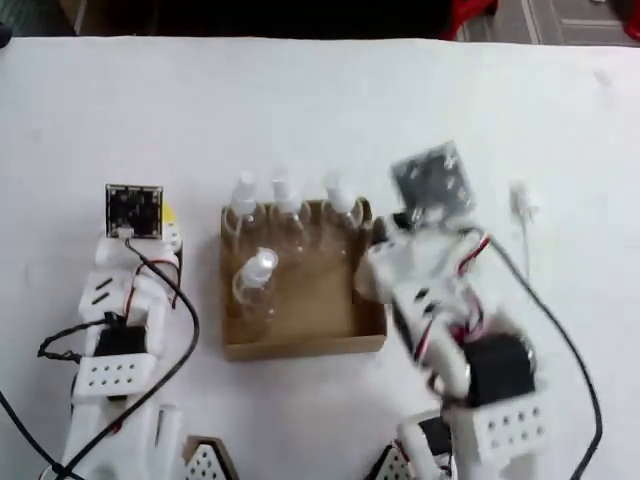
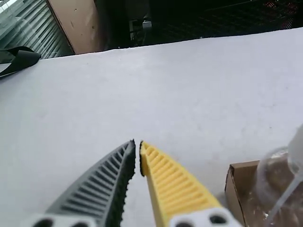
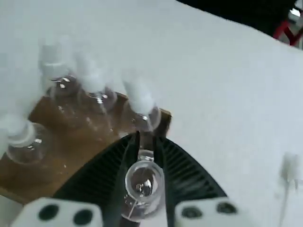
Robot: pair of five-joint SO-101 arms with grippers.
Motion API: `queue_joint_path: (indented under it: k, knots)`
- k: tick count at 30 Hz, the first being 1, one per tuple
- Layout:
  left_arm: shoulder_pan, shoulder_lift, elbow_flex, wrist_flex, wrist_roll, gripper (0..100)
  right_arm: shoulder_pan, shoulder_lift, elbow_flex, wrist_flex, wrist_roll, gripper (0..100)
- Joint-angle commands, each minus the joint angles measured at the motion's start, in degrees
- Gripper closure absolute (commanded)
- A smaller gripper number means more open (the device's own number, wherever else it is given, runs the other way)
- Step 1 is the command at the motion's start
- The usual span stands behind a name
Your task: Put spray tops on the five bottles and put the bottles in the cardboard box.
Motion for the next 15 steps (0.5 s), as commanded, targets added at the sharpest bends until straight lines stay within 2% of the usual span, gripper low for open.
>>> queue_joint_path:
  k: [1,8,15]
  knots:
    - [0.92,0.04,-0.44,-1.58,-0.44,98,-7.87,-4.88,4.66,-4.09,-0.44,98.3]
    - [0.84,0.04,-0.44,-1.58,-0.44,98,-6.99,-4.18,20.92,-21.41,-0.62,98.3]
    - [0.92,0.04,-0.53,-1.58,-0.44,98,-7.16,-3.65,24.97,-25.63,-0.62,98.3]
